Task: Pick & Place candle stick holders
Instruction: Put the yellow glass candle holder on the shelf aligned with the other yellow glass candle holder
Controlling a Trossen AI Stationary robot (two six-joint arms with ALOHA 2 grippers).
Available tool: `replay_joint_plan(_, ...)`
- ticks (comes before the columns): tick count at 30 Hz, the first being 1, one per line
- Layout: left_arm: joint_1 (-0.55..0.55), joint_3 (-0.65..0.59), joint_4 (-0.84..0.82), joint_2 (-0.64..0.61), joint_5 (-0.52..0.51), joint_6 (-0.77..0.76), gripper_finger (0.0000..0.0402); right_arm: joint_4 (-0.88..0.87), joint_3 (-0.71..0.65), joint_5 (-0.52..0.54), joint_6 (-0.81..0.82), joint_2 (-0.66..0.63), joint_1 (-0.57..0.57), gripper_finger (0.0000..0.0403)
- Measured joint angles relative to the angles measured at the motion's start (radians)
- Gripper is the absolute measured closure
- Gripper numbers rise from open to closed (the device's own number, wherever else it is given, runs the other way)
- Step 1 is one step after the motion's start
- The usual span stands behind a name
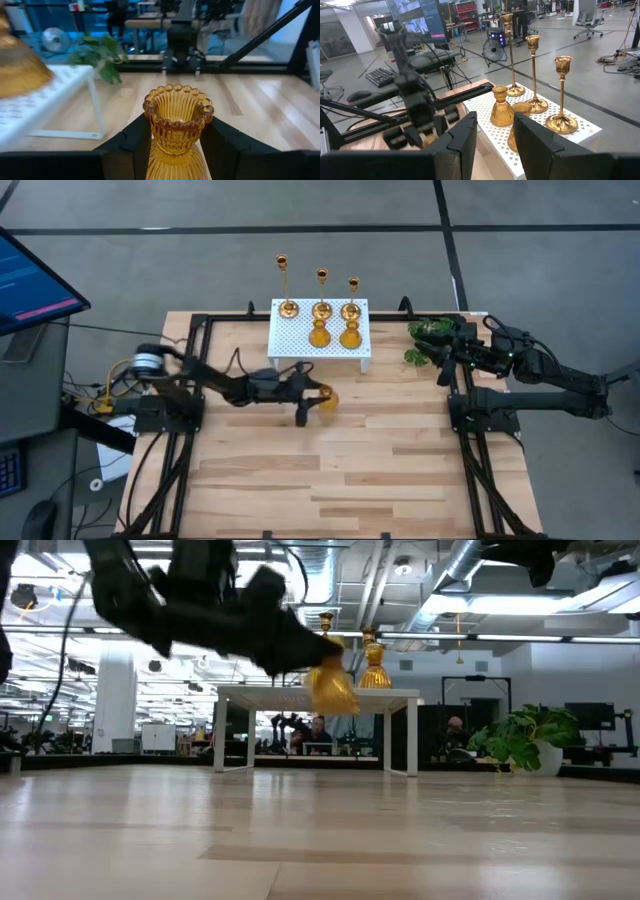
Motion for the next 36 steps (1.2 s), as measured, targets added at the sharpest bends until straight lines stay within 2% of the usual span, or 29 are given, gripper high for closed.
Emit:
replay_joint_plan(6,-0.052,0.000,-0.291,-0.297,-0.188,0.068,0.0256,0.004,0.000,0.000,0.000,0.000,0.000,0.0283)
replay_joint_plan(9,-0.053,0.000,-0.396,-0.440,-0.329,0.109,0.0256,0.007,0.000,0.000,0.000,0.000,0.000,0.0283)
replay_joint_plan(12,-0.034,0.000,-0.461,-0.556,-0.472,0.168,0.0255,0.014,0.000,0.000,0.000,0.000,0.000,0.0283)
replay_joint_plan(14,-0.003,0.000,-0.468,-0.600,-0.506,0.206,0.0255,0.024,0.000,0.000,-0.001,0.000,0.000,0.0283)
replay_joint_plan(21,0.174,0.000,-0.473,-0.594,-0.471,0.208,0.0255,0.054,0.000,0.000,-0.018,0.000,-0.003,0.0283)
replay_joint_plan(26,0.309,-0.001,-0.478,-0.516,-0.322,0.109,0.0255,0.058,0.000,0.002,-0.013,0.000,-0.013,0.0283)
replay_joint_plan(36,0.398,-0.001,-0.483,-0.440,-0.201,0.089,0.0254,0.066,0.000,0.002,-0.009,0.000,-0.012,0.0283)
